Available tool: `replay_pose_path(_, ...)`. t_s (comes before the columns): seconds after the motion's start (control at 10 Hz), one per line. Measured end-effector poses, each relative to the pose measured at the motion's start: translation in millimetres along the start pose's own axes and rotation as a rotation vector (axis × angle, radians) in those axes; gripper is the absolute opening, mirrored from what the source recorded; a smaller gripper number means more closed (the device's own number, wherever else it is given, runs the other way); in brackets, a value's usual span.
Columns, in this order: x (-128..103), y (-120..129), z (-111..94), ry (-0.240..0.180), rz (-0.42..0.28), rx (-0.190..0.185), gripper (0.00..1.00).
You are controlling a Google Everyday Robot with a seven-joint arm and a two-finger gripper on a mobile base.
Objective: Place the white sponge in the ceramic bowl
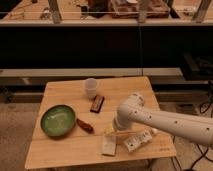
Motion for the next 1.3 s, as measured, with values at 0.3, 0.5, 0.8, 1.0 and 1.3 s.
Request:
replay_pose_path(0.3, -8.9, -23.0, -5.9, -0.015, -0.023, -0.002, 0.8)
replay_pose_path(0.5, -10.9, -50.8, -6.3, -0.017, -0.066, -0.004, 0.8)
replay_pose_path(0.8, -9.8, -71.0, 9.3, -0.038, -0.076, -0.009, 0.8)
replay_pose_path(1.0, -9.5, -68.3, 28.4, -0.081, -0.036, -0.001, 0.8)
replay_pose_path(1.3, -10.6, -45.1, 47.3, -0.144, 0.035, 0.025, 0.8)
